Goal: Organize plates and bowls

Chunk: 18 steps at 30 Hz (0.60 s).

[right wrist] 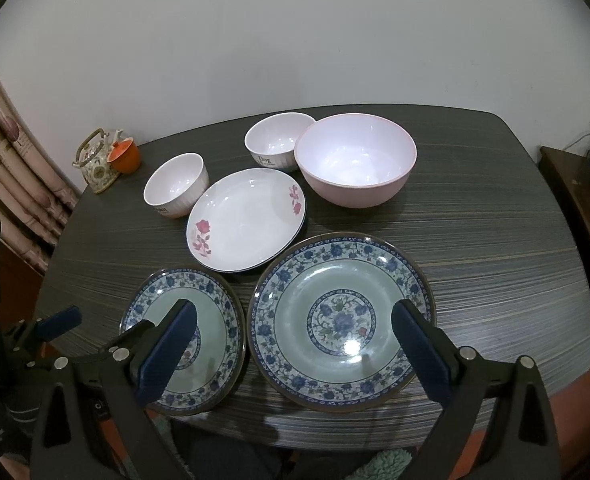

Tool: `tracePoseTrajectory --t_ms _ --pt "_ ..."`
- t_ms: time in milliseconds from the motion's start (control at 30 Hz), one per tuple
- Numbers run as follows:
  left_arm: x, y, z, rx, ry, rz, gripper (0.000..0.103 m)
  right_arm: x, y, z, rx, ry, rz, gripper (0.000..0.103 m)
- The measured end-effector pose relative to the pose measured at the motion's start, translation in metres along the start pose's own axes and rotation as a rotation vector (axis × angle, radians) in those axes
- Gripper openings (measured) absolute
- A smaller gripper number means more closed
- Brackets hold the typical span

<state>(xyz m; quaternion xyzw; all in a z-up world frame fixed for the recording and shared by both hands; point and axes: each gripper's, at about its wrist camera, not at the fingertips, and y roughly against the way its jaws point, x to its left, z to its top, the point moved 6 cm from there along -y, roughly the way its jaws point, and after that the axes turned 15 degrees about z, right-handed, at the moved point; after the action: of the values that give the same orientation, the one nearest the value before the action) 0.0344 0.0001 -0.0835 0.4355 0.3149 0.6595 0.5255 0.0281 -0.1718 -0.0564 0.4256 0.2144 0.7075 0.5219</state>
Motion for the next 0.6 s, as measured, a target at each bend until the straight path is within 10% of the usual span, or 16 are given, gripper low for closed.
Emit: tracePoseTrajectory --t_ms 600 --pt "-0.0005 -0.001 -0.0014 0.005 -0.001 -0.005 0.103 0.0022 -0.003 -0.0027 0.009 -0.006 0.001 0.097"
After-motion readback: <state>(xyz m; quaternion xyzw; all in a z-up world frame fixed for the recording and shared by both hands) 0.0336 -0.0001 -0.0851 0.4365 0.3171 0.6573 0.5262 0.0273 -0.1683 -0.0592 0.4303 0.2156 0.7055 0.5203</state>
